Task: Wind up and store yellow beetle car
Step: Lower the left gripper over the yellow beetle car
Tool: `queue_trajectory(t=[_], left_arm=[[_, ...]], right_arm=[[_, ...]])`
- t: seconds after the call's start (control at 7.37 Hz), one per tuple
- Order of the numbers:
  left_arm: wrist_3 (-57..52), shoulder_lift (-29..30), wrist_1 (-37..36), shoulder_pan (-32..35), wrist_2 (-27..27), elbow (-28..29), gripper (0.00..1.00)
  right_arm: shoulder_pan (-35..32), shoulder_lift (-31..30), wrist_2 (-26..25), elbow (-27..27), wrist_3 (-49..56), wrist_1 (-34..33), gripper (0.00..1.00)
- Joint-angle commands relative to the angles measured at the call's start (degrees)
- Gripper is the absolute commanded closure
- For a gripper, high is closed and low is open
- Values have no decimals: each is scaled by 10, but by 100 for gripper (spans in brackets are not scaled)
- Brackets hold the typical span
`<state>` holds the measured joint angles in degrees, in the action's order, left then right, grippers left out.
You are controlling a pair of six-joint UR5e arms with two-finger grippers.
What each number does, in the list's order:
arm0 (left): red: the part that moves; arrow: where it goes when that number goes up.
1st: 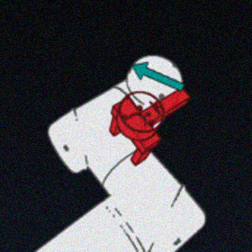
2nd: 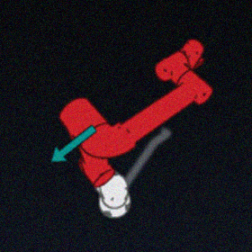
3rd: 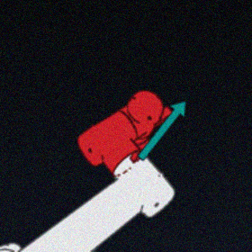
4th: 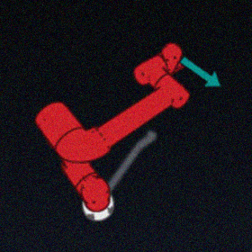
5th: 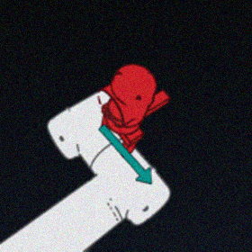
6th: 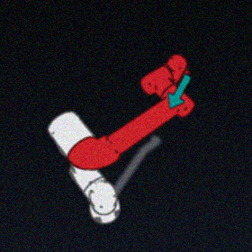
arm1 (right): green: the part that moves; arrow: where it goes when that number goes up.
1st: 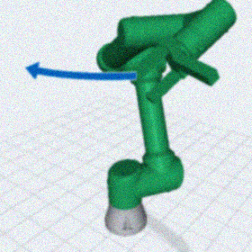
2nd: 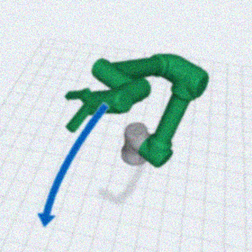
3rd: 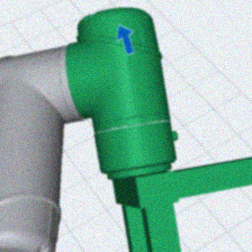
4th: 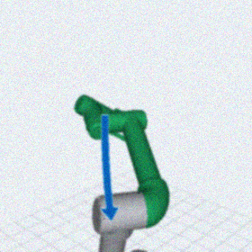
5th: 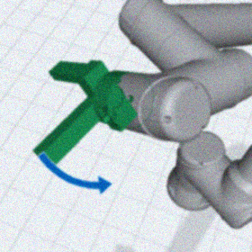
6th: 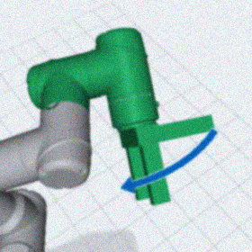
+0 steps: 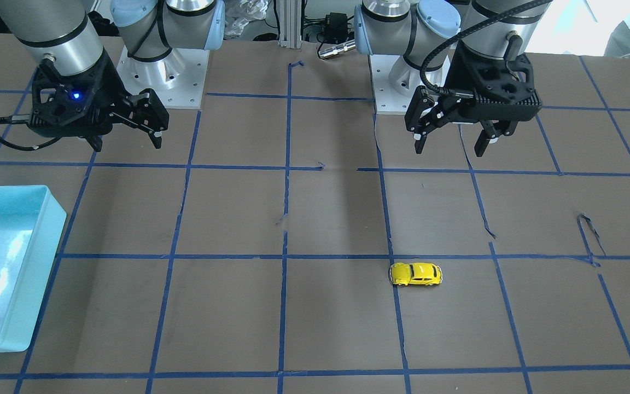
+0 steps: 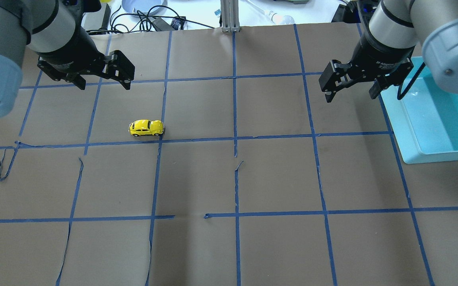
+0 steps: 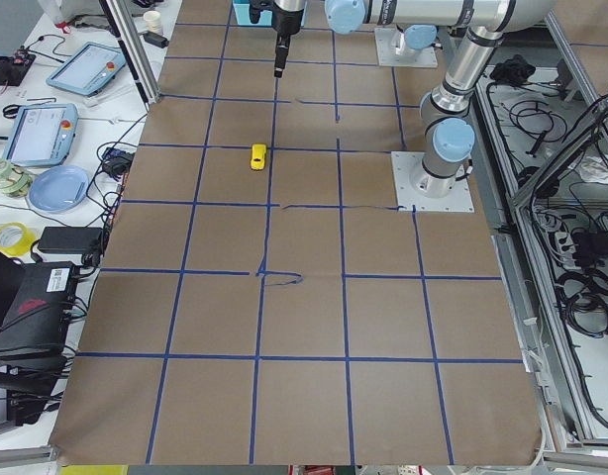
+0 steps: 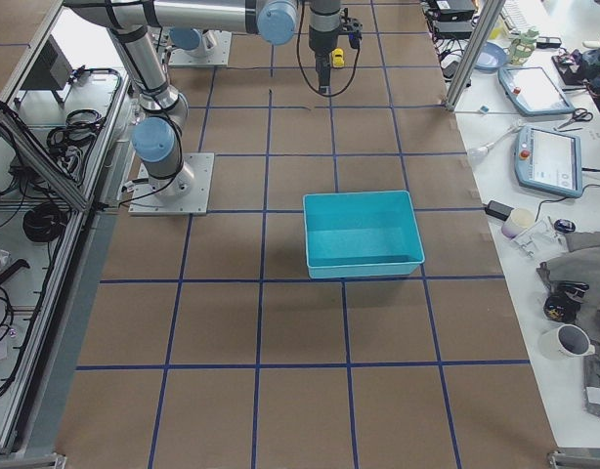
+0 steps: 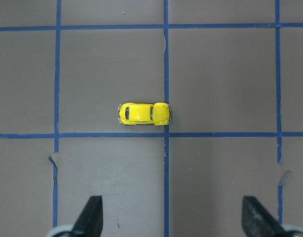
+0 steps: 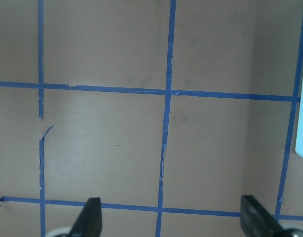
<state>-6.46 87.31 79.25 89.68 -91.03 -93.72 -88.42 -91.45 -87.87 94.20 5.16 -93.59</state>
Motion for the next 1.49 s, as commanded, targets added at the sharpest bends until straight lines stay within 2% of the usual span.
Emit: queue_trajectory(t=[0.0, 0.41, 0.81, 0.95, 1.09, 1.36], left_arm=[[-181, 14, 6, -8, 1, -2, 0], [-410, 68, -4, -14, 3, -50, 0], [-678, 136, -82, -35, 3, -69, 0], [-714, 162, -128, -40, 5, -70, 0], [-799, 195, -181, -40, 4, -68, 0], [-862, 238, -200, -40, 5, -58, 0]], right_arm=[[0, 0, -5, -1, -1, 0, 0], [0, 0, -6, -1, 0, -1, 0], [0, 0, -7, -1, 0, 2, 0], [0, 0, -8, 0, 0, 2, 0], [0, 0, -9, 0, 0, 2, 0], [0, 0, -8, 0, -1, 3, 0]])
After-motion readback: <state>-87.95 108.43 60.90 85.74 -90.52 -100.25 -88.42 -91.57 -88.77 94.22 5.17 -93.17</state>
